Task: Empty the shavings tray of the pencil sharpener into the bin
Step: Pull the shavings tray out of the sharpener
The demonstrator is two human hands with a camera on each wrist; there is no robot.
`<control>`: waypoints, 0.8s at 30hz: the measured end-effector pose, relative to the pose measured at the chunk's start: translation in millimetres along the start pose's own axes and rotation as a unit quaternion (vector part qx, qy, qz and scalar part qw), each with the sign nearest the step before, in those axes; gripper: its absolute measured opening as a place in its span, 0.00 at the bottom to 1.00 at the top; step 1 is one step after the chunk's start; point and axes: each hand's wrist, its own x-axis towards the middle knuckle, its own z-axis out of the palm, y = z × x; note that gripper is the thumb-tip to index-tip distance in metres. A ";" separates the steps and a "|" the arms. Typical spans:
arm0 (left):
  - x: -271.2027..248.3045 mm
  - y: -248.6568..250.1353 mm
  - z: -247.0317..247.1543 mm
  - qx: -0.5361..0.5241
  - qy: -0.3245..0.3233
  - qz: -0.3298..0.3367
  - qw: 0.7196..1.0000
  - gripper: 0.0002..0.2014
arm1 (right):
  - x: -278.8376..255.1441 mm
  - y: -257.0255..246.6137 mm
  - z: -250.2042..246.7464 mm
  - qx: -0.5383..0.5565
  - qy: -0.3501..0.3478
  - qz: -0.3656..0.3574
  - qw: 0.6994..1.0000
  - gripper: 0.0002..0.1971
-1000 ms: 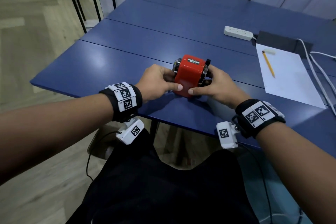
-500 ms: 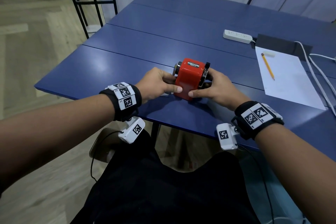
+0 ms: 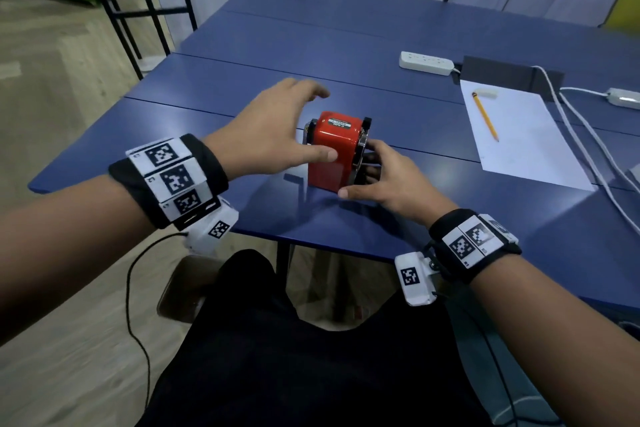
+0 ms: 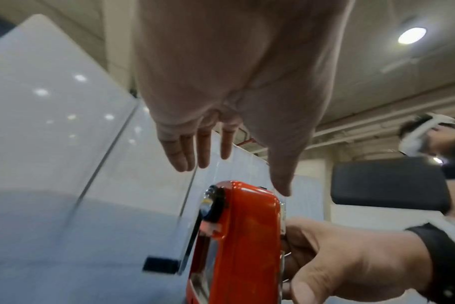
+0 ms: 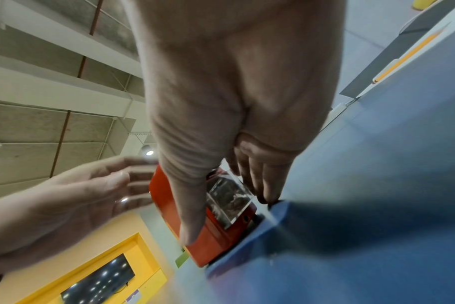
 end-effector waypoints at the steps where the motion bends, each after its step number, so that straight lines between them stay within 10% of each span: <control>1: 5.3 5.7 2.0 0.021 -0.017 0.028 0.999 0.50 | -1.1 0.3 1.2 0.004 0.007 0.001 1.000 0.50; 8: 55.9 24.3 17.3 0.173 -0.204 0.103 0.958 0.54 | -1.5 -2.7 3.6 -0.032 0.035 0.005 0.999 0.42; 15: 82.7 27.8 6.3 0.326 -0.240 0.170 0.899 0.43 | -11.0 -8.3 13.4 -0.002 0.063 0.014 0.998 0.39; 24: 87.9 13.0 0.0 0.268 -0.285 0.177 0.903 0.43 | -33.0 -18.7 42.4 -0.063 0.122 0.045 0.990 0.47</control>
